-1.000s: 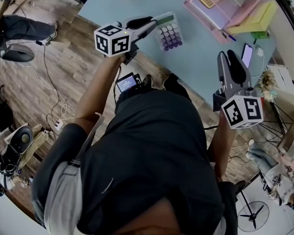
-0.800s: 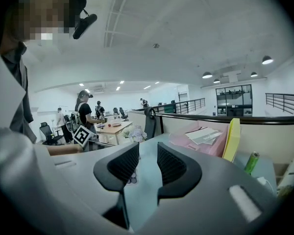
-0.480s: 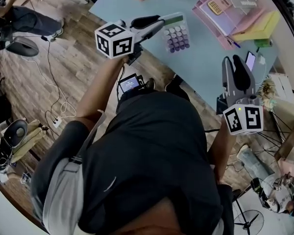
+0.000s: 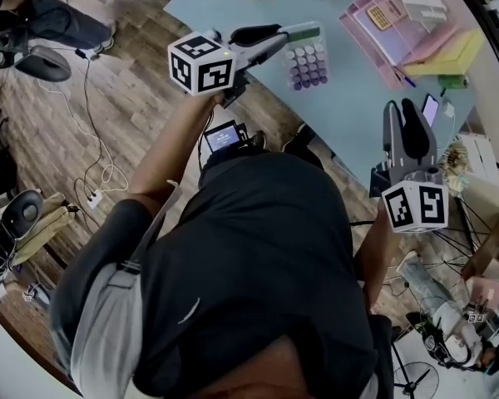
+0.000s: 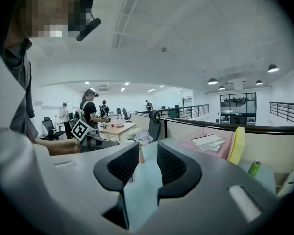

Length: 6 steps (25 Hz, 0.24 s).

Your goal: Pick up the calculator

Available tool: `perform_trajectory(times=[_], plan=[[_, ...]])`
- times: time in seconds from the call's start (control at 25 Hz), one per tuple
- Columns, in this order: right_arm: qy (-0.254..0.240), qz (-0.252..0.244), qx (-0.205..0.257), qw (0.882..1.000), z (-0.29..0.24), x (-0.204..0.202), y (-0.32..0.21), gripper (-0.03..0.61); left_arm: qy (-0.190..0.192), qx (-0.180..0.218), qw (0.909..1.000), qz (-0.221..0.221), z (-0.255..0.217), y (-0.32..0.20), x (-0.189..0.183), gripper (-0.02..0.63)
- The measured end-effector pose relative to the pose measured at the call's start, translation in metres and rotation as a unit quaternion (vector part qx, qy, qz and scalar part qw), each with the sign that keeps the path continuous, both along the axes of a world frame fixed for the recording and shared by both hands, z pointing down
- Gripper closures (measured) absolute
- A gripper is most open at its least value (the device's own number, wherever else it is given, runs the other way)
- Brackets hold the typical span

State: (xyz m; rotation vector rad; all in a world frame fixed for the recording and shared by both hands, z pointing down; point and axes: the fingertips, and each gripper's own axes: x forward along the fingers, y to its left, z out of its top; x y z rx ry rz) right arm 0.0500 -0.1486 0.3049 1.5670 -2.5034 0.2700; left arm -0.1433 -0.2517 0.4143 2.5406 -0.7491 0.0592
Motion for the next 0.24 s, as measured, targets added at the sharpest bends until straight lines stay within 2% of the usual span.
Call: perform_trajectory(times=[0.24], plan=[[0.003, -0.005, 0.001, 1.000, -0.0010, -0.0082, 0.0042, 0.480, 0.002, 0.000, 1.0000, -0.001, 0.0001, 0.0048, -0.0066, 0.469]])
